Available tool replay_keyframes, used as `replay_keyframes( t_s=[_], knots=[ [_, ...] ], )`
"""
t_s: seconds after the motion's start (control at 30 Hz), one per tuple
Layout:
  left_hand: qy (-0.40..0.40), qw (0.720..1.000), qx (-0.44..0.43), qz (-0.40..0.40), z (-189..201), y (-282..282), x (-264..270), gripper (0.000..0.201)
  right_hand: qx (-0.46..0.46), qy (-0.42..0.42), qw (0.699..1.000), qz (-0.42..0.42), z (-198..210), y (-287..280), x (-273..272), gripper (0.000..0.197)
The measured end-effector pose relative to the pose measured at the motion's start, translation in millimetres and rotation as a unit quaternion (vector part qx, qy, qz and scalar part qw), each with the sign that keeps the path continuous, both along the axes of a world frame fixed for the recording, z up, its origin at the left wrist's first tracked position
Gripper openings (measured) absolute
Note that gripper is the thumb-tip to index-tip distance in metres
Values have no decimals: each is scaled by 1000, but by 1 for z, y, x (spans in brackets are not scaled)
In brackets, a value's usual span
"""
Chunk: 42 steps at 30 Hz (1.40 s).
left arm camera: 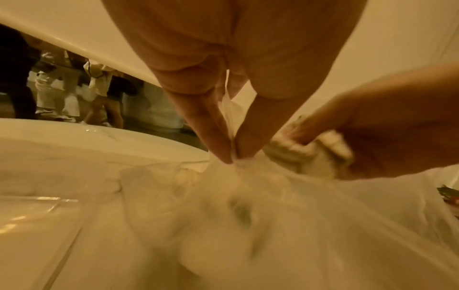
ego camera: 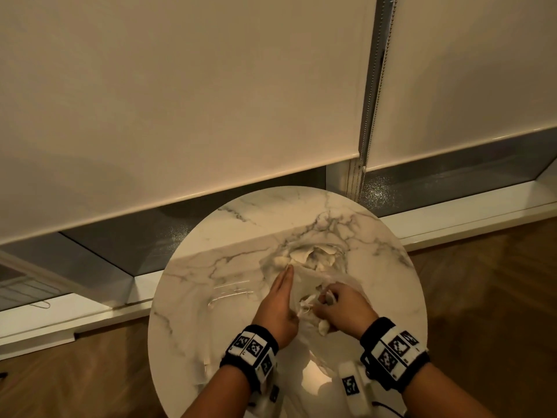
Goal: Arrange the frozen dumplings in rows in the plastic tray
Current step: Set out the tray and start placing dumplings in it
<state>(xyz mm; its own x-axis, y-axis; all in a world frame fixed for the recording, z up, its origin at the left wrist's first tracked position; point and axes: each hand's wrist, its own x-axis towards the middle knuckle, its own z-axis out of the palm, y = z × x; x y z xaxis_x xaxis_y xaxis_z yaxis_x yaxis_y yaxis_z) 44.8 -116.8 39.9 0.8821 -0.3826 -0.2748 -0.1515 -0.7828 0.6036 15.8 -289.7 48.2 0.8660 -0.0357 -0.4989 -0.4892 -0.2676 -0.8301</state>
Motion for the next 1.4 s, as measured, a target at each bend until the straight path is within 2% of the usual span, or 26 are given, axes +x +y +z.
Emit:
replay_keyframes(
  t_s=[0.13,0.2,0.27,0.3,0.37,0.43,0.47,0.53,0.6,0.63,0.7,0.77,0.8,0.87,0.97,1.07,1.13,1.2,1.3,1.4],
  knots=[
    [52,997,-21,44,-13,-8,-7,91,50,-25,998,23,27,-19,-13,11],
    [114,989,-85,36,-21,-15,-13,75,88,-47,995,14,39,-25,-17,13],
    [132,985,-105,21,-15,-24,-26,51,131,-56,990,-2,48,-30,-18,14],
    [160,978,-132,30,-15,-25,-31,51,149,-56,987,-7,52,-31,-18,15],
    [187,965,-172,67,-6,-23,-41,56,181,-57,982,-15,58,-31,-18,14],
    [197,939,-241,146,1,-17,-44,50,211,-59,976,-17,65,-26,-19,14],
    [202,913,-294,199,5,-12,-44,45,219,-61,974,-10,68,-21,-19,15],
    [225,843,-394,288,14,0,-45,29,230,-61,971,7,73,-8,-17,21],
    [271,770,-467,341,17,12,-47,36,251,-52,966,19,78,7,-15,25],
    [294,747,-481,352,14,21,-48,44,272,-42,961,25,81,17,-14,24],
    [335,723,-487,357,15,32,-50,56,322,-23,946,40,86,38,-14,19],
    [381,698,-503,340,19,41,-53,62,343,-12,938,49,88,56,-13,15],
    [405,674,-524,327,24,48,-55,63,336,-11,940,55,88,67,-13,15],
    [443,611,-580,307,25,63,-57,61,271,-33,960,66,85,86,-11,20],
    [459,536,-640,305,23,87,-59,56,79,-120,986,89,69,112,-10,18],
    [464,511,-662,290,33,103,-59,55,-87,-196,967,141,53,136,-12,14],
    [457,481,-684,301,35,115,-60,59,-147,-238,943,179,45,154,-12,16],
    [447,485,-683,315,22,132,-56,52,-134,-239,938,211,39,170,-11,21],
    [443,515,-659,323,6,156,-49,28,-93,-189,949,235,32,189,-9,32],
    [451,495,-670,321,-1,175,-44,15,-49,-122,965,227,25,202,-6,49]
  ],
)
